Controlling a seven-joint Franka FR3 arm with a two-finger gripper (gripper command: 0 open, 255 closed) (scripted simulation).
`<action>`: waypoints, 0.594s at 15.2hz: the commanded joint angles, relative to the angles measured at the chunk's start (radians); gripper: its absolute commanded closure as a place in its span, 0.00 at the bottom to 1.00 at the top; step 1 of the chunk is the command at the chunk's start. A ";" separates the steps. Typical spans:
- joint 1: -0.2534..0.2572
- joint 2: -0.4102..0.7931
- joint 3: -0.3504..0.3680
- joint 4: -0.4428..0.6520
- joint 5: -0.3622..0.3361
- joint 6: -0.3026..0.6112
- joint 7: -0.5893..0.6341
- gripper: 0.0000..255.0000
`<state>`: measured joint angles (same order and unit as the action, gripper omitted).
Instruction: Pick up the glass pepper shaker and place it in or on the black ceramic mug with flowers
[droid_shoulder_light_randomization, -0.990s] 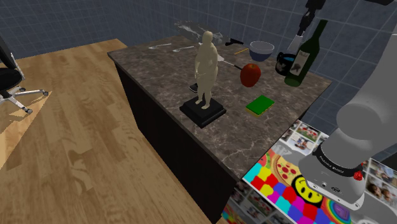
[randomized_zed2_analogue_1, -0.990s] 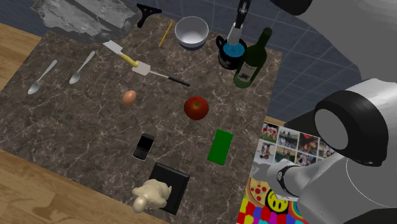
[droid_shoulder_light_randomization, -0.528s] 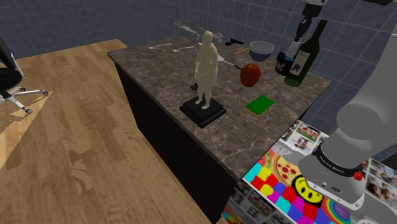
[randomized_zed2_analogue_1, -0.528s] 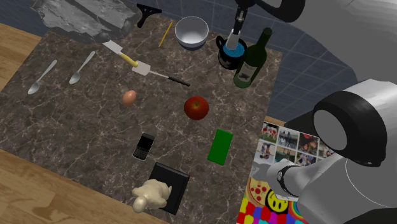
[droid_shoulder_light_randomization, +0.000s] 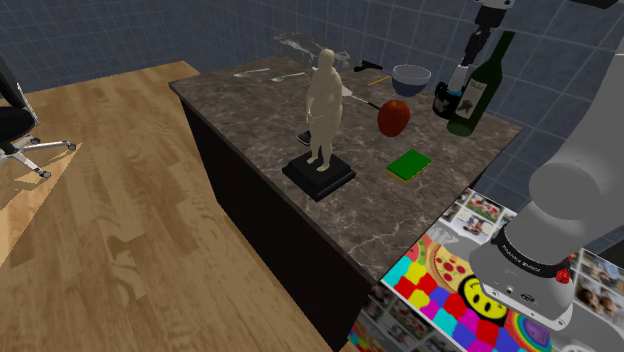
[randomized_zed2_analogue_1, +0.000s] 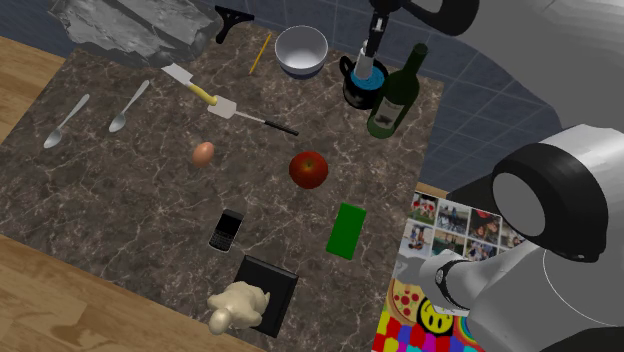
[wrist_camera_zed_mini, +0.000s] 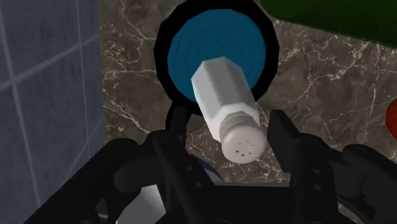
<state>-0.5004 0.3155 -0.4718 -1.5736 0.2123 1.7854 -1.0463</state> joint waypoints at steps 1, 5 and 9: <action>0.000 0.001 0.000 -0.002 -0.001 0.000 0.001 0.00; -0.001 0.003 -0.001 -0.001 0.000 -0.001 -0.001 0.00; -0.019 0.012 -0.006 0.138 0.000 -0.131 0.004 0.00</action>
<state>-0.5126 0.3201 -0.4765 -1.4717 0.2094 1.6855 -1.0404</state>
